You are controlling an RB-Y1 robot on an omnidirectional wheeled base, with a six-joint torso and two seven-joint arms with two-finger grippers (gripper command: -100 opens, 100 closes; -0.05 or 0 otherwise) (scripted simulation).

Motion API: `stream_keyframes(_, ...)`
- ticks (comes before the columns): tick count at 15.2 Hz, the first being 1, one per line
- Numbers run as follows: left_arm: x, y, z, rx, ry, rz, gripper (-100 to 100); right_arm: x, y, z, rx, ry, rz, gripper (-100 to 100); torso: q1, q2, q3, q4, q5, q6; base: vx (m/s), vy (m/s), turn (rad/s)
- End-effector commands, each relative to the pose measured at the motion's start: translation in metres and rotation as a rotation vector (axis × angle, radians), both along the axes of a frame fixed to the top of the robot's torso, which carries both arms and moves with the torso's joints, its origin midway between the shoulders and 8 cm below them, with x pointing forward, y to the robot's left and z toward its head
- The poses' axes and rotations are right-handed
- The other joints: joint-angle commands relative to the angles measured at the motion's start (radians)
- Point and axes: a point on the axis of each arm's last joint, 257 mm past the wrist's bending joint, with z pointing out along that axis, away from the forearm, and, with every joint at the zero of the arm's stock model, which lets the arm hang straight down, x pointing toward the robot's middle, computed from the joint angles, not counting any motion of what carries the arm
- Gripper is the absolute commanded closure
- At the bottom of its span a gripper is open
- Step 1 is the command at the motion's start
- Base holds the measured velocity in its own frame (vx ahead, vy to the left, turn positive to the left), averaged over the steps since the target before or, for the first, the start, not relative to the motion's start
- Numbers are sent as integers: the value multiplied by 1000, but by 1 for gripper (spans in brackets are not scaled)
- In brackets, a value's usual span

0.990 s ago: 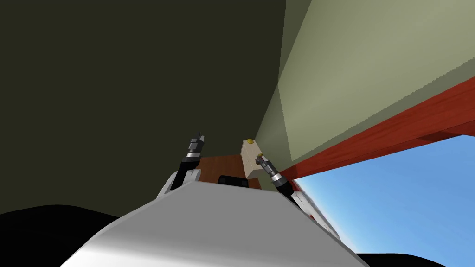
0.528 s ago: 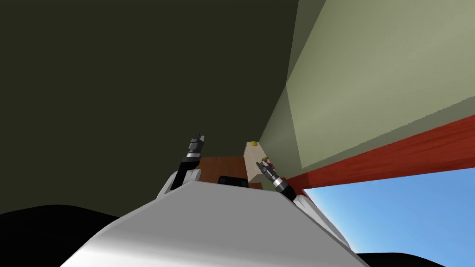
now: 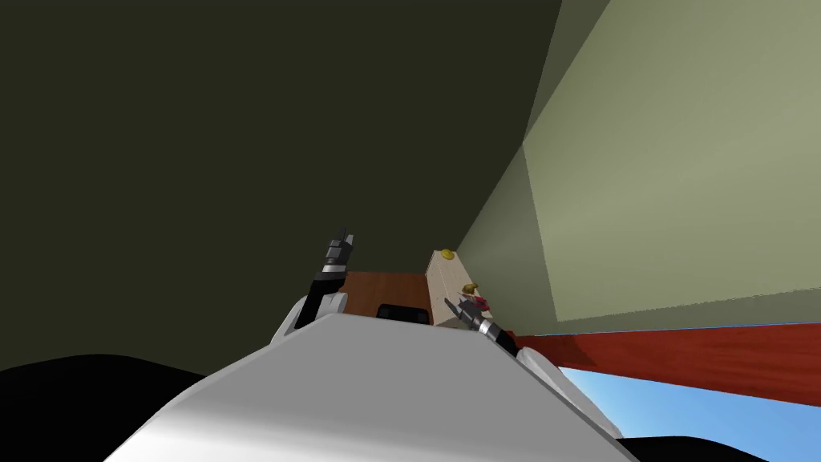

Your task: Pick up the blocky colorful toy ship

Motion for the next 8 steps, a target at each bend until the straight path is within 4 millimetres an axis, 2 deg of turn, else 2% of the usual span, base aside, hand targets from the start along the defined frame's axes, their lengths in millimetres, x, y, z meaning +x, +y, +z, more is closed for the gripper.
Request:
stream_keyframes(1,0,0,0,0,0,0,0,-9,-6,-9,-42,16,21,-100,0,0,0,0,0,0,66,13,52)
stream_keyframes(2,0,0,0,0,0,0,0,-26,-19,-28,-110,63,49,-100,-1,1,1,0,0,0,79,29,110)
stream_keyframes(4,0,0,0,0,0,0,0,-27,-19,-30,-123,61,58,-100,-1,1,1,0,0,0,65,22,86)
stream_keyframes(5,0,0,0,0,0,0,0,-46,-33,-47,-189,108,86,-100,-1,2,1,0,0,0,68,23,130)
stream_keyframes(6,0,0,0,0,0,0,0,-47,-33,-48,-202,106,96,-100,-1,2,1,1,0,0,77,21,143)
stream_keyframes(7,0,0,0,0,0,0,0,-65,-49,-63,-258,153,120,-100,-1,2,1,0,0,0,97,20,177)
stream_keyframes(8,0,0,0,0,0,0,0,-66,-49,-65,-276,150,134,-100,-1,1,1,0,0,0,101,23,128)
